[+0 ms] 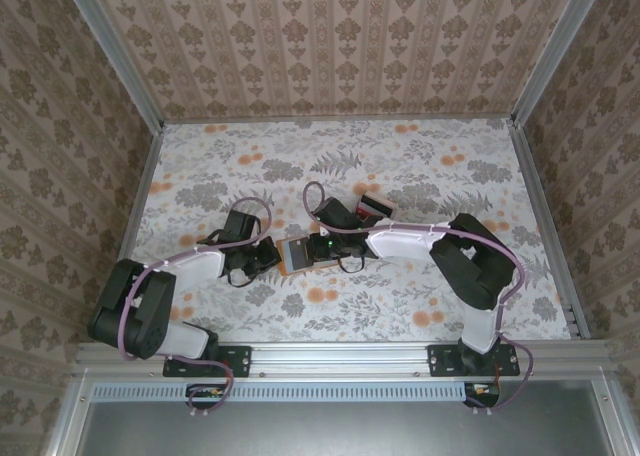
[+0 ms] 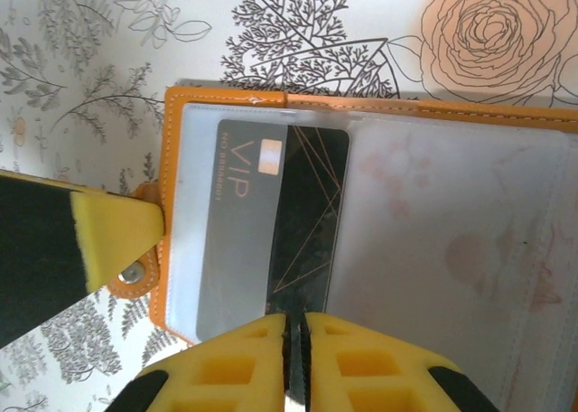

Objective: Put the credit cards into the card holder

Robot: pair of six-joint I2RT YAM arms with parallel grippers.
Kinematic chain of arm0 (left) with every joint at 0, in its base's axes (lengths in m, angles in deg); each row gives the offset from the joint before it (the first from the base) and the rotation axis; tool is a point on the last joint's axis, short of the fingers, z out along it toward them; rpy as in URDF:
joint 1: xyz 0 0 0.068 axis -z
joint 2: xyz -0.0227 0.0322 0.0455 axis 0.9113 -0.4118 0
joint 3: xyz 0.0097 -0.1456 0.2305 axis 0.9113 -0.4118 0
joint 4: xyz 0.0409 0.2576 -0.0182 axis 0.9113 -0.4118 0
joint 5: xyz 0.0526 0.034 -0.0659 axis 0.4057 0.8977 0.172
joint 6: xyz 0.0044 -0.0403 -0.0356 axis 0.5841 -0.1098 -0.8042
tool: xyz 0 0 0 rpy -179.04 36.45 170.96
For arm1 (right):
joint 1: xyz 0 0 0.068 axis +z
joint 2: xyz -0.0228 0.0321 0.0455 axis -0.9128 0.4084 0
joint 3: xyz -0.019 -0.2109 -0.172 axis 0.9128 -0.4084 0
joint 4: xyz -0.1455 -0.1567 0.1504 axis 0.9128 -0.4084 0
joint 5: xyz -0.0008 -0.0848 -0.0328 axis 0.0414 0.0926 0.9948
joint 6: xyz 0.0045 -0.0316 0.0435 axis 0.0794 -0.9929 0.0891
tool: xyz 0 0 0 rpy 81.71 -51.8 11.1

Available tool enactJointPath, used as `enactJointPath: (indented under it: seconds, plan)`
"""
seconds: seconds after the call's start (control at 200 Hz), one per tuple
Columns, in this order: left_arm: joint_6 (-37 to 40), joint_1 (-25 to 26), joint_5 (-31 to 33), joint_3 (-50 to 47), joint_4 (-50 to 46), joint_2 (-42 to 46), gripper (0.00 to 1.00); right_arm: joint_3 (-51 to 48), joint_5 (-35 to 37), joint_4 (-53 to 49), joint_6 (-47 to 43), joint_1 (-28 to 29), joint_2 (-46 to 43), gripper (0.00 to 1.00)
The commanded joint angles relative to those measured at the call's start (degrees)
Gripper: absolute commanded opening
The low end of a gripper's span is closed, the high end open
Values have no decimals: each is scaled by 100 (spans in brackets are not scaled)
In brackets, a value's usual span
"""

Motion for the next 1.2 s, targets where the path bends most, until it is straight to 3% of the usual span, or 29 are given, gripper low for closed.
enactJointPath:
  seconds: [0.0, 0.64, 1.195]
  plan:
    - [24, 75, -71, -38, -153, -185, 0, 154, 95, -129, -41, -34, 202, 13]
    - [-29, 198, -170, 75, -3, -421, 0, 676, -74, -309, -180, 186, 660, 11]
    - [240, -51, 111, 152, -874, 301, 0, 28, 372, -598, -498, -306, -86, 11]
